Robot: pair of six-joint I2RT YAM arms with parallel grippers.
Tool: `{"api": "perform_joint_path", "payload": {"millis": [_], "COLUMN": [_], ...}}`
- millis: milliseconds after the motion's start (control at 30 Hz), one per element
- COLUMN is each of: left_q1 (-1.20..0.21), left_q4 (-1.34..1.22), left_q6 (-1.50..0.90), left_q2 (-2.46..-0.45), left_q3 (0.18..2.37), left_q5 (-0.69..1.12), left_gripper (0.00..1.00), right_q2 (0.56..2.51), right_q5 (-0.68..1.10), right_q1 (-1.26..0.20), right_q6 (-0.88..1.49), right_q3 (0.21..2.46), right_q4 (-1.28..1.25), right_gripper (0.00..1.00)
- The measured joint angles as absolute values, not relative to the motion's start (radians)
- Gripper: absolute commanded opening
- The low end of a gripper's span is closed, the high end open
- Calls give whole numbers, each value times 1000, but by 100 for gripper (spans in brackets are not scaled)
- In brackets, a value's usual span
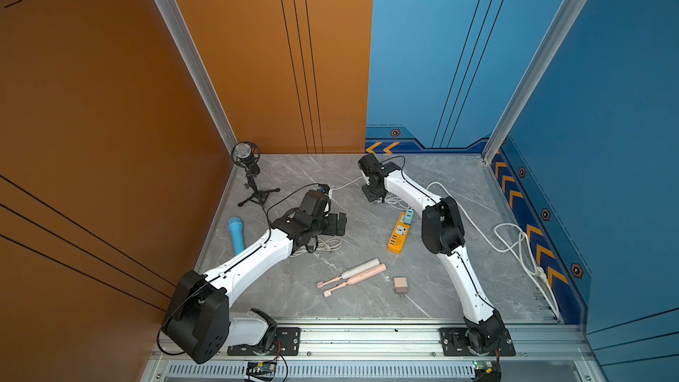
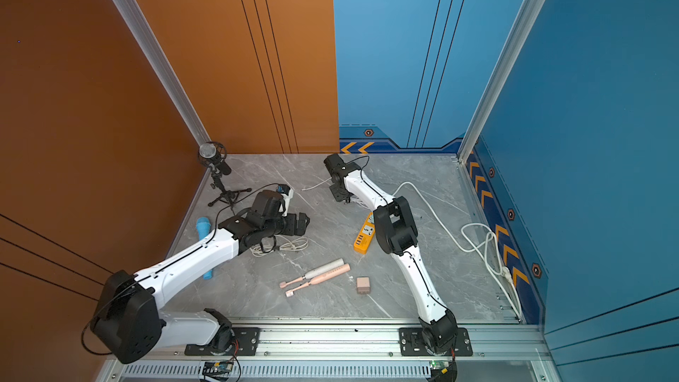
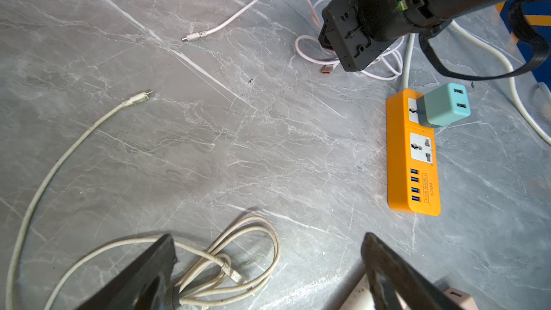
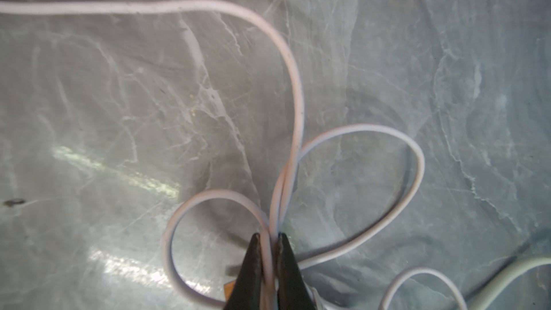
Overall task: Charge the electric toothbrush
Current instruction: Pick up the charging cable from the center of the board.
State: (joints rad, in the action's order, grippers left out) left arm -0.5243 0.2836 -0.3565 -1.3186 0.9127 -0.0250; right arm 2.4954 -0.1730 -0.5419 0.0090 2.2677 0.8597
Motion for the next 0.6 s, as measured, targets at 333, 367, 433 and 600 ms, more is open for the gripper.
{"api": "perform_joint_path", "payload": {"millis": [333,367,433,600], "left_q1": [-461,-456,-451,-451], "left_q4": [302,306,309,317], "left_q6": [-321,-317,-307,-273], "left_q2": [-1151,-1139,-1124,-1131], "left_q3": [881,874,862,850], "left_q5": [2,13,35,77], "left_gripper": [97,95,92,87], "right_q2": [2191,2162,2122,2077], "right_q5": [18,44,91,214], "right_q1": [-563,-562,-560,-548], "right_q6": [131,151,193,323], "right_q3": [2154,2149,2146,2144], "right_q4": [874,874,875,876], "right_gripper": [0,0,0,0]}}
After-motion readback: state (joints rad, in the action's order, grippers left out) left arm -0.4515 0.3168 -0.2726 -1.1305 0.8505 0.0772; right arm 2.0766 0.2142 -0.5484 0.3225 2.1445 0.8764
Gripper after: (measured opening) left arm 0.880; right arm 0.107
